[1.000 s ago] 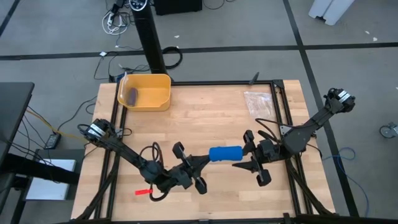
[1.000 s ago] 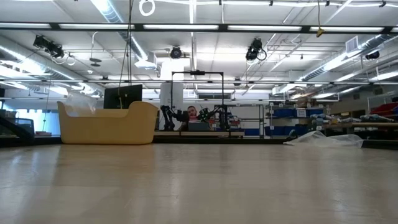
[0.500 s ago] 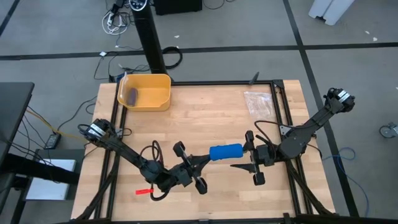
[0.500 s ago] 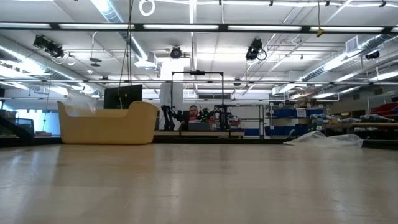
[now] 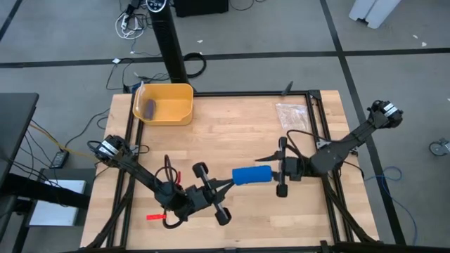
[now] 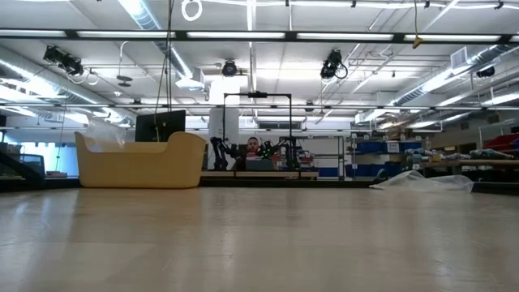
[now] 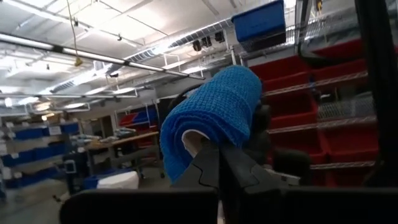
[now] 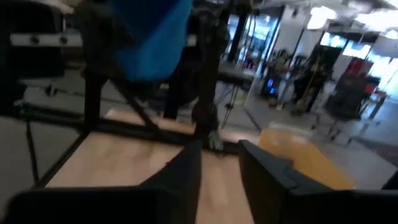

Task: Roll bandage
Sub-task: Roll the blue bandage

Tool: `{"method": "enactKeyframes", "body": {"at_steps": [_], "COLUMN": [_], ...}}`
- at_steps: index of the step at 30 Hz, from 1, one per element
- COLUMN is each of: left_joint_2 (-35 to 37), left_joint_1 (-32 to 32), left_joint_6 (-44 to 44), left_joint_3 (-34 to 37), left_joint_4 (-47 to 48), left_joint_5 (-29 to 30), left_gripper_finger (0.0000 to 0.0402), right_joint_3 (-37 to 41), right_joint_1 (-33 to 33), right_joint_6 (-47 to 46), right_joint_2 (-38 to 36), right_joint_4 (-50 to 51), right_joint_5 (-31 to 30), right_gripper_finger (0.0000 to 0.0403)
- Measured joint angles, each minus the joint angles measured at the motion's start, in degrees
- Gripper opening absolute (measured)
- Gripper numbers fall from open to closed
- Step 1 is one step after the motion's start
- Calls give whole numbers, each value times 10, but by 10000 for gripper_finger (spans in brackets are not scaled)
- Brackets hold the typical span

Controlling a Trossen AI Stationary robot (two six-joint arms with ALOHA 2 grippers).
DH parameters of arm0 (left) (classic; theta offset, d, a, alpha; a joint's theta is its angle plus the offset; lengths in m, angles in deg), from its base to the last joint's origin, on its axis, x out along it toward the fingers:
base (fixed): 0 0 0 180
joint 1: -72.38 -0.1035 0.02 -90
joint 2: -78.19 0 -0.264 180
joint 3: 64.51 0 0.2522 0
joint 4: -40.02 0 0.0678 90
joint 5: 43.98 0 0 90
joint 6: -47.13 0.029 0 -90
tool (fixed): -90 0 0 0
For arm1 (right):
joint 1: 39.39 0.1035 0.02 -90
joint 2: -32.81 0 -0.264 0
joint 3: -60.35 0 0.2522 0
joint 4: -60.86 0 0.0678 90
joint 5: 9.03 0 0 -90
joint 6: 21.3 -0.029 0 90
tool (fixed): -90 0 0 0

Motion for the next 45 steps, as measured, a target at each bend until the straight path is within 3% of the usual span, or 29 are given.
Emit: {"method": "enactKeyframes", "body": {"at_steps": [5, 7, 17, 37, 45], "left_joint_2": [0, 0, 0, -4, -4], "left_joint_1": [0, 0, -20, -22, -21], "left_joint_6": [-12, -6, 5, 80, 59], "left_joint_3": [-9, -11, -11, -11, -3], "left_joint_4": [25, 38, 92, 137, 153], "left_joint_5": [-6, -7, -6, 33, 100], "left_gripper_finger": [0, 0, 0, 0, 0], "right_joint_3": [0, 0, 0, 0, 0], "right_joint_1": [-31, -37, -32, 5, 44], "right_joint_6": [0, -16, -50, -41, -121], "right_joint_2": [0, 5, 18, 17, -5], "right_joint_4": [-30, -38, -64, -76, 38], "right_joint_5": [79, 103, 175, 151, 121], "right_gripper_finger": [15, 6, 3, 4, 54]}}
